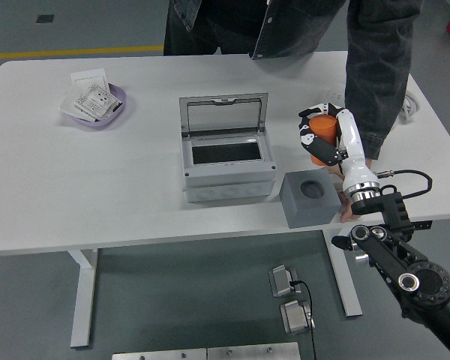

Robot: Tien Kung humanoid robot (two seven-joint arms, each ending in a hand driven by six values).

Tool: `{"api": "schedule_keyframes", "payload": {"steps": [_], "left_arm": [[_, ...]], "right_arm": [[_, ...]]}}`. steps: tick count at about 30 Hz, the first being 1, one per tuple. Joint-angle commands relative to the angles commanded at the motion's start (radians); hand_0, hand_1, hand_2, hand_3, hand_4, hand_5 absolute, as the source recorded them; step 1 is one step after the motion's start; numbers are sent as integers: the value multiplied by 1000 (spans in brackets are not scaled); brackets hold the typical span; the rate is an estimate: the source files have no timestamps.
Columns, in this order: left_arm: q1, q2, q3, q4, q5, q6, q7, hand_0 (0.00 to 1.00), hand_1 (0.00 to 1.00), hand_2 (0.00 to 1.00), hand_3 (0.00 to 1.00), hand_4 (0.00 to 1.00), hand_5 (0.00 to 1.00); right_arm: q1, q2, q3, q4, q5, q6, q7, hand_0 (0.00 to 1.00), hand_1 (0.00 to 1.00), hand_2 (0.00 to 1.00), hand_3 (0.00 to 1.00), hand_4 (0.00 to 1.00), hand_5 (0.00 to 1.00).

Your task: Pick up the cylinder from the cube,place it in the box,flap close box

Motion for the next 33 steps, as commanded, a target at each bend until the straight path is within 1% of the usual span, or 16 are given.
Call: {"api": "schedule_keyframes", "payload": {"steps": [1,2,5,7,8,11,13,14,18,22,27,31,32,33], "left_arm": [[0,1,0,0,0,0,0,781,778,750,587,702,79],[0,2,0,0,-1,0,0,781,778,750,587,703,79],[1,3,-1,0,0,0,4,781,778,750,587,703,79],[2,3,-2,0,0,-1,6,781,778,750,587,703,79],[3,3,-3,0,0,-2,8,781,778,750,587,702,79],[6,5,-10,0,3,-5,16,781,778,750,587,702,79],[6,7,-15,0,6,-5,20,781,778,750,587,702,79],[6,9,-17,0,7,-5,21,781,778,750,587,702,79],[4,12,-21,0,9,-5,24,781,778,750,587,702,79],[2,13,-21,0,9,-5,25,781,778,750,587,703,79],[0,15,-23,0,12,-6,27,781,778,750,587,702,79],[-1,17,-27,0,18,-6,28,781,778,750,587,702,79],[-2,18,-28,0,20,-6,28,781,778,750,587,702,79],[-2,19,-29,0,22,-6,28,781,778,750,587,702,79]], "right_arm": [[19,6,-8,-3,-37,0,-22,299,201,341,275,2,2],[37,16,-15,-8,-74,1,-45,255,196,353,278,2,2],[85,48,-36,-26,-177,8,-107,255,196,353,278,2,2],[115,61,-56,-44,-242,9,-141,255,196,353,278,2,2],[133,65,-70,-58,-277,7,-156,83,176,359,313,2,2],[192,64,-129,-116,-369,5,-204,83,176,359,313,2,2],[232,64,-167,-155,-431,14,-235,83,176,359,313,2,2],[257,64,-191,-180,-466,23,-255,61,160,353,305,2,2],[334,66,-266,-257,-576,62,-304,61,160,353,305,2,2],[392,72,-330,-322,-666,102,-328,65,164,349,307,2,2],[423,84,-378,-350,-694,126,-343,70,165,349,312,2,2],[435,93,-438,-356,-612,123,-331,70,165,349,312,2,2],[435,96,-455,-357,-580,121,-321,109,176,357,289,2,2],[435,100,-474,-358,-540,119,-307,109,176,357,289,2,2]]}}
